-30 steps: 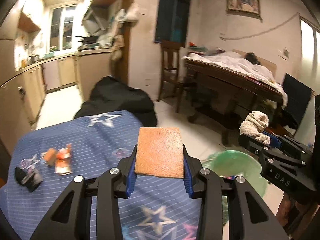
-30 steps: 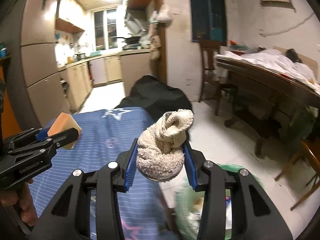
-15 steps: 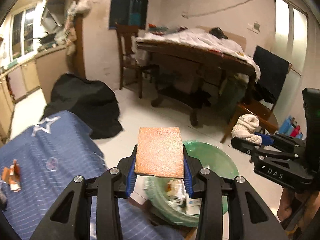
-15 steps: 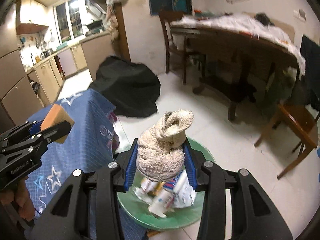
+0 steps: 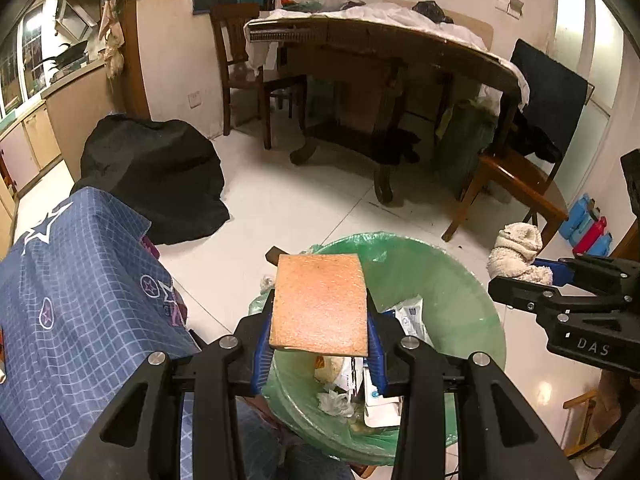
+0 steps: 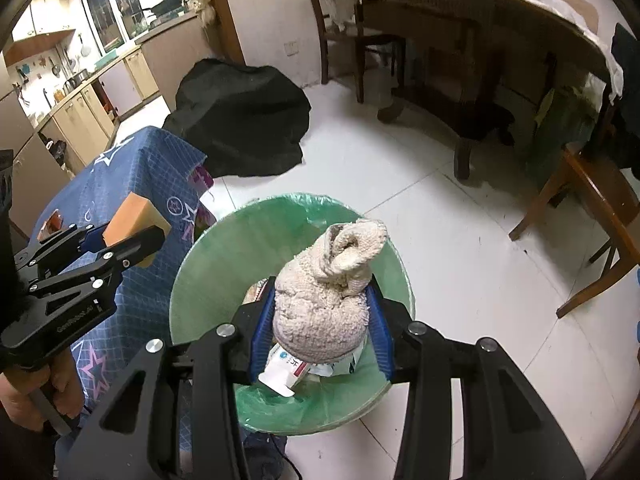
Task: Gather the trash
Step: 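Carry the orange sponge and knit ball over the bin with both tools, then open both tools to drop the sponge and knit ball into the bin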
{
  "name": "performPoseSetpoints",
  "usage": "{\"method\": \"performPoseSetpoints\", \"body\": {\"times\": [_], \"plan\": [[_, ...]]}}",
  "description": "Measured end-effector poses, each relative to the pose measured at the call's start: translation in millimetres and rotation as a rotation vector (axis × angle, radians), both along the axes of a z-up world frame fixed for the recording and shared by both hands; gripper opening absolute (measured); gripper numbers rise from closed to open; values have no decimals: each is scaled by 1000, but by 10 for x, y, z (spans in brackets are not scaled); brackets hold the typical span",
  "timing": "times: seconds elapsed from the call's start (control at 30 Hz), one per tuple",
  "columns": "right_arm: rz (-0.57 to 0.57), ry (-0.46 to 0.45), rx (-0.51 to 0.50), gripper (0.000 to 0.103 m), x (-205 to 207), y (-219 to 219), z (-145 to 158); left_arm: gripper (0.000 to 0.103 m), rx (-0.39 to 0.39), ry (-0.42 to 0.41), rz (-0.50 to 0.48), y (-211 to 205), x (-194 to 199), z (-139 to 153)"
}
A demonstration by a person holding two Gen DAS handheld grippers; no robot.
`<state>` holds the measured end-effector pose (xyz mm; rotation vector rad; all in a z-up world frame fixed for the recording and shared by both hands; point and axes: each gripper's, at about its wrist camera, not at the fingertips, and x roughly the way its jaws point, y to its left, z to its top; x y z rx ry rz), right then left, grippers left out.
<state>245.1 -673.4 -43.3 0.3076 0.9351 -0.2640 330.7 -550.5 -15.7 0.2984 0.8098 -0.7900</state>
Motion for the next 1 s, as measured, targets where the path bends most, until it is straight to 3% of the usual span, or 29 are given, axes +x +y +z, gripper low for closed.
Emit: {"method": "performPoseSetpoints", "body": {"times": [1.0], "plan": [[7,31,30,40,-1,-47,-165,39,19,23,0,10,102,-197]]}}
